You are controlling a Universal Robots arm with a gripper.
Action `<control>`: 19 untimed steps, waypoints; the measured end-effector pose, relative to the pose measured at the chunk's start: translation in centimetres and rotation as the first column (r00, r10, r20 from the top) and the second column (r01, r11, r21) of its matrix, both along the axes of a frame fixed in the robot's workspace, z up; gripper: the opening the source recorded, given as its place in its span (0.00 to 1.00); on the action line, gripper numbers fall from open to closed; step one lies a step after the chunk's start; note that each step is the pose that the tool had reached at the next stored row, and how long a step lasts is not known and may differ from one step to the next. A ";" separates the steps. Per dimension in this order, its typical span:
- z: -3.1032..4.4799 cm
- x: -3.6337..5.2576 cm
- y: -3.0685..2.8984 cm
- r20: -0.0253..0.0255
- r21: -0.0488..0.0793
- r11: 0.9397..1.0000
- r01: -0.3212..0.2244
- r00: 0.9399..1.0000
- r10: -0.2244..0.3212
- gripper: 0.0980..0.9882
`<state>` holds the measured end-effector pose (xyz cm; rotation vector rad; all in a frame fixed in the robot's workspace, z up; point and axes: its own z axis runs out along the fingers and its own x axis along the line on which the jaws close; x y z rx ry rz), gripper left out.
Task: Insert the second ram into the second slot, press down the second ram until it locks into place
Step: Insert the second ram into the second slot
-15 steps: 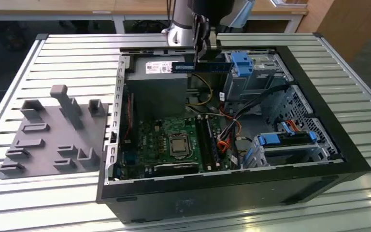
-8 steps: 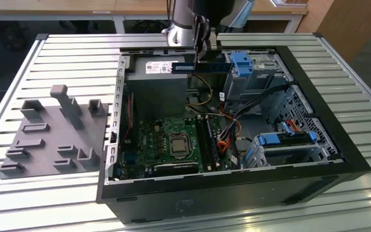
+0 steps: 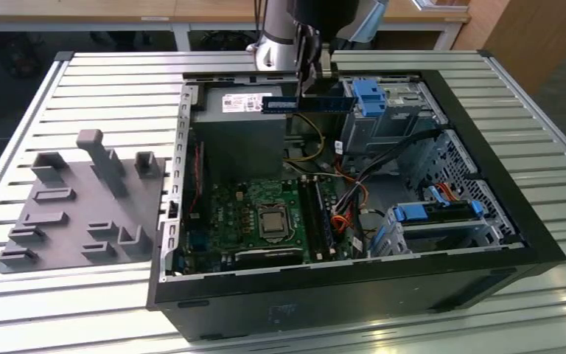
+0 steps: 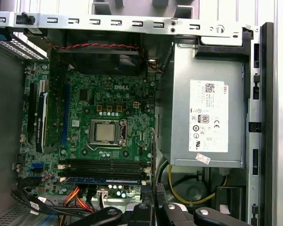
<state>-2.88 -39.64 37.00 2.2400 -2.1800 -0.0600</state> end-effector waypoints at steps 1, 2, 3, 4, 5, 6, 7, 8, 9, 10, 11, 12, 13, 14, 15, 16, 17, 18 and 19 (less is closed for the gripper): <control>0.00 0.00 -0.03 0.000 0.000 1.000 0.000 1.000 0.000 0.04; -0.01 0.00 -0.06 0.000 0.000 1.000 0.000 1.000 0.000 0.04; 0.00 0.00 -0.08 0.000 0.000 1.000 0.000 1.000 0.000 0.04; 0.00 0.00 -0.12 0.000 0.000 1.000 0.000 1.000 0.000 0.04; 0.00 0.00 -0.16 0.000 0.000 1.000 0.000 1.000 0.000 0.04; 0.00 0.00 -0.20 0.000 0.000 1.000 0.000 1.000 0.000 0.04; -0.01 0.00 -0.24 0.000 0.000 1.000 0.000 1.000 0.000 0.04; 0.00 0.00 -0.28 0.000 0.000 1.000 0.000 1.000 0.000 0.04; 0.00 0.00 -0.31 0.000 0.000 1.000 0.000 1.000 0.000 0.04; -0.01 0.00 -0.34 0.000 0.000 1.000 0.000 1.000 0.000 0.04; 0.00 0.00 -0.38 0.000 0.000 1.000 0.000 1.000 0.000 0.04; 0.00 0.00 -0.42 0.000 0.000 1.000 0.000 1.000 0.000 0.04; 0.00 0.00 -0.46 0.000 0.000 1.000 0.000 1.000 0.000 0.04; -0.01 0.00 -0.52 0.000 0.000 1.000 0.000 1.000 0.000 0.04; -0.01 0.00 -0.58 0.000 0.000 1.000 0.000 1.000 0.000 0.04; -0.01 0.00 -0.64 0.000 0.000 1.000 0.000 1.000 0.000 0.04; -0.01 0.00 -0.69 0.000 0.000 1.000 0.000 1.000 0.000 0.04; -0.01 0.00 -0.74 0.000 0.000 1.000 0.000 1.000 0.000 0.04; -0.01 0.00 -0.78 0.000 0.000 1.000 0.000 1.000 0.000 0.04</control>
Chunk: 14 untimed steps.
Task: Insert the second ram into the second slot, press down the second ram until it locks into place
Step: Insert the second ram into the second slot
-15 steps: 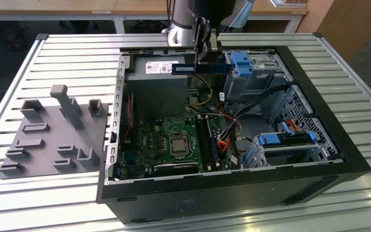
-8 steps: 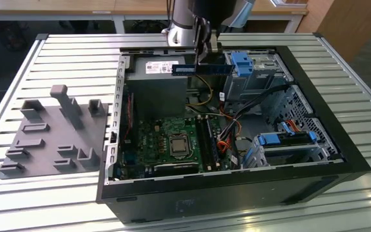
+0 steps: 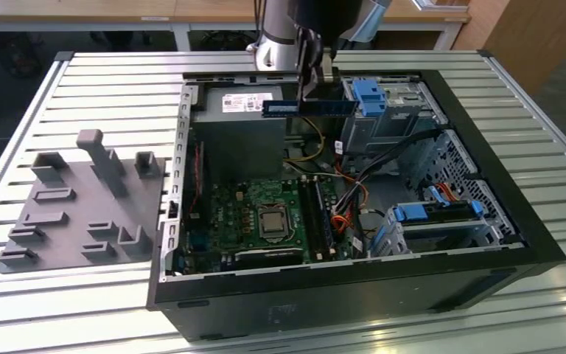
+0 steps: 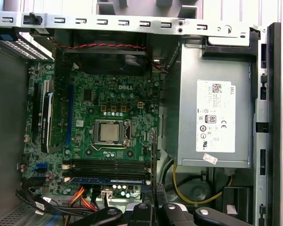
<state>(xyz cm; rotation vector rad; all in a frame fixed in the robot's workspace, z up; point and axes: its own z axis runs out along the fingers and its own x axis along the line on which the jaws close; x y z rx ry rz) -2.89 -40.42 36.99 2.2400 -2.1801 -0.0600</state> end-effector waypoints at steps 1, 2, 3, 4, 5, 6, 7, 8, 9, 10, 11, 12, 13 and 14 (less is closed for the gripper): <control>0.00 0.00 -0.04 0.000 0.000 1.000 0.000 1.000 0.000 0.04; 0.00 0.00 -0.08 0.000 0.000 1.000 0.000 1.000 0.000 0.04; 0.00 0.00 -0.11 0.000 0.000 1.000 0.000 1.000 0.000 0.04; 0.00 0.00 -0.16 0.000 0.000 1.000 0.000 1.000 0.000 0.04; 0.00 0.00 -0.20 0.000 0.000 1.000 0.000 1.000 0.000 0.04; 0.00 0.00 -0.25 0.000 0.000 1.000 0.000 1.000 0.000 0.04; 0.00 0.00 -0.30 0.000 0.000 1.000 0.000 1.000 0.000 0.04; 0.00 0.00 -0.35 0.000 0.000 1.000 0.000 1.000 0.000 0.04; -0.01 0.00 -0.39 0.000 0.000 1.000 0.000 1.000 0.000 0.04; -0.01 0.00 -0.44 0.000 0.000 1.000 0.000 1.000 0.000 0.04; -0.01 0.00 -0.48 0.000 0.000 1.000 0.000 1.000 0.000 0.04; -0.01 0.00 -0.52 0.000 0.000 1.000 0.000 1.000 0.000 0.04; -0.02 0.00 -0.57 0.000 0.000 1.000 0.000 1.000 0.000 0.04; -0.02 0.00 -0.62 0.000 0.000 1.000 0.000 1.000 0.000 0.04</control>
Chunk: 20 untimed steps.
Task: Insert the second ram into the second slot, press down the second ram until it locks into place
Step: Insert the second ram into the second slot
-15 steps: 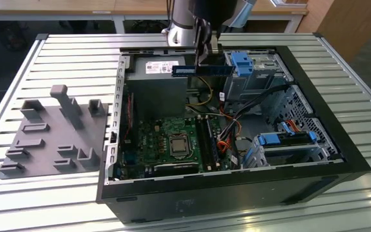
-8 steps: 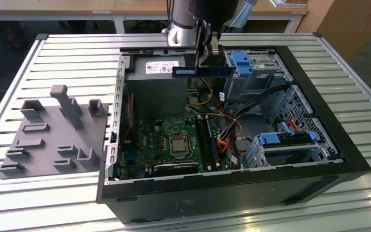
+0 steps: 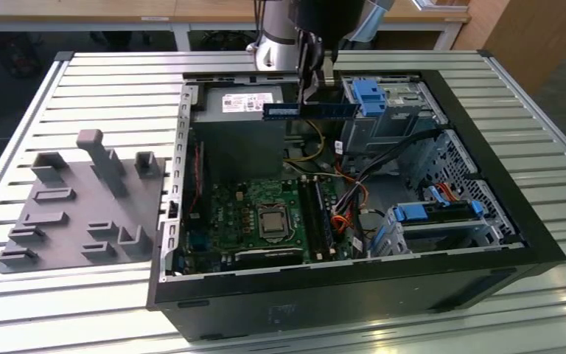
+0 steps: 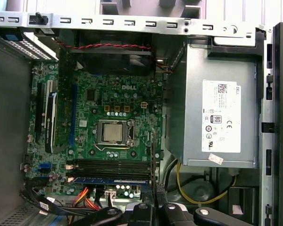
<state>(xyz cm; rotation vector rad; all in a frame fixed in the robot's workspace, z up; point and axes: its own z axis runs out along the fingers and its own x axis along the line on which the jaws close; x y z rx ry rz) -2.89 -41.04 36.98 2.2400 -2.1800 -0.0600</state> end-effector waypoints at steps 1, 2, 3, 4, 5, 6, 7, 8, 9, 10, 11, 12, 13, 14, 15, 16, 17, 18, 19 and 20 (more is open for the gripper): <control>0.00 0.00 -0.08 0.000 0.000 1.000 0.000 1.000 0.000 0.04; -0.01 0.00 -0.13 0.000 0.000 1.000 0.000 1.000 0.000 0.04; -0.01 0.00 -0.17 0.000 0.000 1.000 0.000 1.000 0.000 0.04; -0.01 0.00 -0.21 0.000 0.000 1.000 0.000 1.000 0.000 0.04; -0.01 0.00 -0.25 0.000 0.000 1.000 0.000 1.000 0.000 0.04; -0.02 0.00 -0.29 0.000 0.000 1.000 0.000 1.000 0.000 0.04; -0.02 0.00 -0.33 0.000 0.000 1.000 0.000 1.000 0.000 0.04; -0.02 0.00 -0.37 0.000 0.000 1.000 0.000 1.000 0.000 0.04; -0.03 0.00 -0.41 0.000 0.000 1.000 0.000 1.000 0.000 0.04; -0.03 0.00 -0.45 0.000 0.000 1.000 0.000 1.000 0.000 0.04; -0.03 0.00 -0.50 0.000 0.000 1.000 0.000 1.000 0.000 0.04; -0.03 0.00 -0.54 0.000 0.000 1.000 0.000 1.000 0.000 0.04; -0.03 0.00 -0.59 0.000 0.000 1.000 0.000 1.000 0.000 0.04; -0.03 0.00 -0.63 0.000 0.000 1.000 0.000 1.000 0.000 0.04; -0.04 0.00 -0.67 0.000 0.000 1.000 0.000 1.000 0.000 0.04; -0.04 0.00 -0.71 0.000 0.000 1.000 0.000 1.000 0.000 0.04; -0.04 0.00 -0.75 0.000 0.000 1.000 0.000 1.000 0.000 0.04; -0.05 0.00 -0.80 0.000 0.000 1.000 0.000 1.000 0.000 0.04; -0.05 0.00 -0.85 0.000 0.000 1.000 0.000 1.000 0.000 0.04; -0.05 0.00 -0.90 0.000 0.000 1.000 0.000 1.000 0.000 0.04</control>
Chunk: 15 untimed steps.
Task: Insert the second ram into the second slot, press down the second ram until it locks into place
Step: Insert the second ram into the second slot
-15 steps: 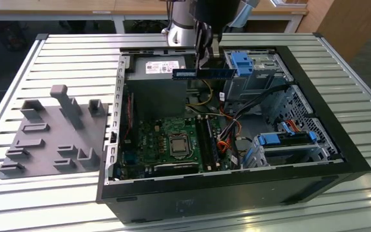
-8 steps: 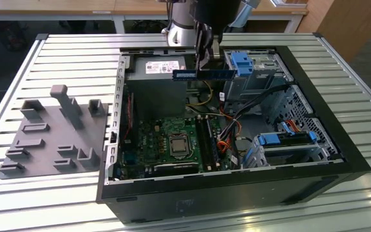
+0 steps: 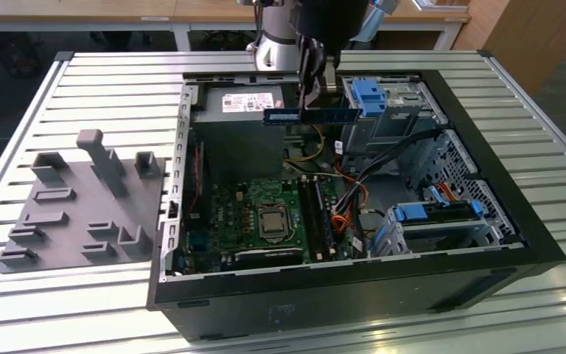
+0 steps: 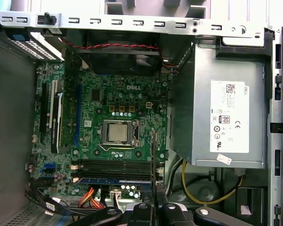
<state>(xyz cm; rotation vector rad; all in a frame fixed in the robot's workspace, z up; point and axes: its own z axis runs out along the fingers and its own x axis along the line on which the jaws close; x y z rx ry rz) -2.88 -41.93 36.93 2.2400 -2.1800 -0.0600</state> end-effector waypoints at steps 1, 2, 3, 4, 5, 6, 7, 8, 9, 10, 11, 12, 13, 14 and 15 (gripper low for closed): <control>0.00 0.00 -0.06 0.000 0.000 1.000 0.000 1.000 0.000 0.04; -0.01 0.00 -0.11 0.000 0.000 1.000 0.000 1.000 0.000 0.04; -0.01 0.00 -0.17 0.000 0.000 1.000 0.000 1.000 0.000 0.04; -0.01 0.00 -0.23 0.000 0.000 1.000 0.000 1.000 0.000 0.04; -0.02 0.00 -0.29 0.000 0.000 1.000 0.000 1.000 0.000 0.04; -0.02 0.00 -0.35 0.000 0.000 1.000 0.000 1.000 0.000 0.04; -0.03 0.00 -0.41 0.000 0.000 1.000 0.000 1.000 0.000 0.04; -0.04 0.00 -0.48 0.000 0.000 1.000 0.000 1.000 0.000 0.04; -0.05 0.00 -0.55 0.000 0.000 1.000 0.000 1.000 0.000 0.04; -0.05 0.00 -0.61 0.000 0.000 1.000 0.000 1.000 0.000 0.04; -0.06 0.00 -0.67 0.000 0.000 1.000 0.000 1.000 0.000 0.04; -0.06 -0.01 -0.71 0.000 0.000 1.000 0.000 1.000 0.000 0.04; -0.07 -0.01 -0.74 0.000 0.000 1.000 0.000 1.000 0.000 0.04; -0.08 -0.01 -0.77 0.001 0.000 1.000 0.000 1.000 0.000 0.04; -0.08 -0.01 -0.79 0.002 0.000 1.000 0.000 1.000 0.000 0.04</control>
